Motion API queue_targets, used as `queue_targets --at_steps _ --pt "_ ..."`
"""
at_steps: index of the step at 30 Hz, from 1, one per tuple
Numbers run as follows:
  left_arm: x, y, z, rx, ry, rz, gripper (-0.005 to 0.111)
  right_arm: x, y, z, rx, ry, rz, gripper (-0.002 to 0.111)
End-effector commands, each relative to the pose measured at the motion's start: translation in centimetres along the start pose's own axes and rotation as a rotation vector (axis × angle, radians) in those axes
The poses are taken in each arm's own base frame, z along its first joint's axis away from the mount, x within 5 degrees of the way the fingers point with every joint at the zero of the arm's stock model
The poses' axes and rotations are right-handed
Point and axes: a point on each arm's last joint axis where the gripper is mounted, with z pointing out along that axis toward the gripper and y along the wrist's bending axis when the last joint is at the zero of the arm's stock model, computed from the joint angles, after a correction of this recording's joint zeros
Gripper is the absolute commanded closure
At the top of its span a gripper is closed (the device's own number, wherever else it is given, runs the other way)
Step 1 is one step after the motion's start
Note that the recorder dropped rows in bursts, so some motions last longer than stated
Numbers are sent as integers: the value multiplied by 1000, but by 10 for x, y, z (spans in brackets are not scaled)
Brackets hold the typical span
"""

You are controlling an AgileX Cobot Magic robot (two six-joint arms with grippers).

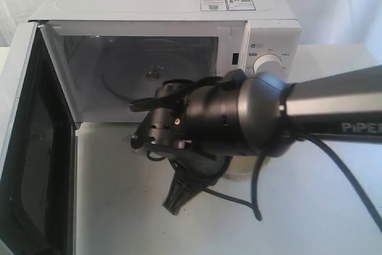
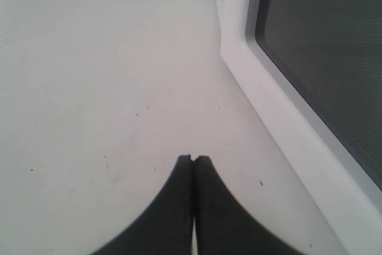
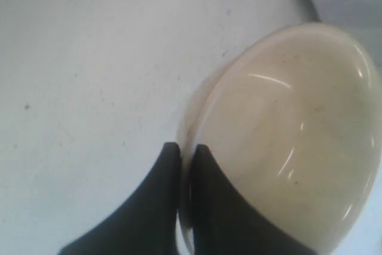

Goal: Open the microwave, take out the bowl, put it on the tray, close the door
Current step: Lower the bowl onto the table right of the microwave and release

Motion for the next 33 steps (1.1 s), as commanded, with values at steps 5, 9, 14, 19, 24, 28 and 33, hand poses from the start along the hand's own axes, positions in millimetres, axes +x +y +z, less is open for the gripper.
queue_targets --at_steps 5,9,14,19,24,28,33 --pt "1 -1 0 9 3 -3 107 59 -6 -11 -50 1 124 108" --pt "1 -1 0 9 3 -3 107 77 -11 -16 -57 -68 115 108" --pt "1 -1 0 9 3 -3 107 90 -16 -10 11 -78 105 108" --pt "1 -1 0 9 3 -3 107 105 -5 1 -55 -11 146 108" --pt "1 -1 0 9 3 -3 107 108 -3 3 -67 -4 148 108" --pt "1 -1 0 9 3 -3 107 105 -3 3 -73 -39 135 99" --pt "1 -1 0 9 3 -3 107 101 -1 2 -99 -80 132 77"
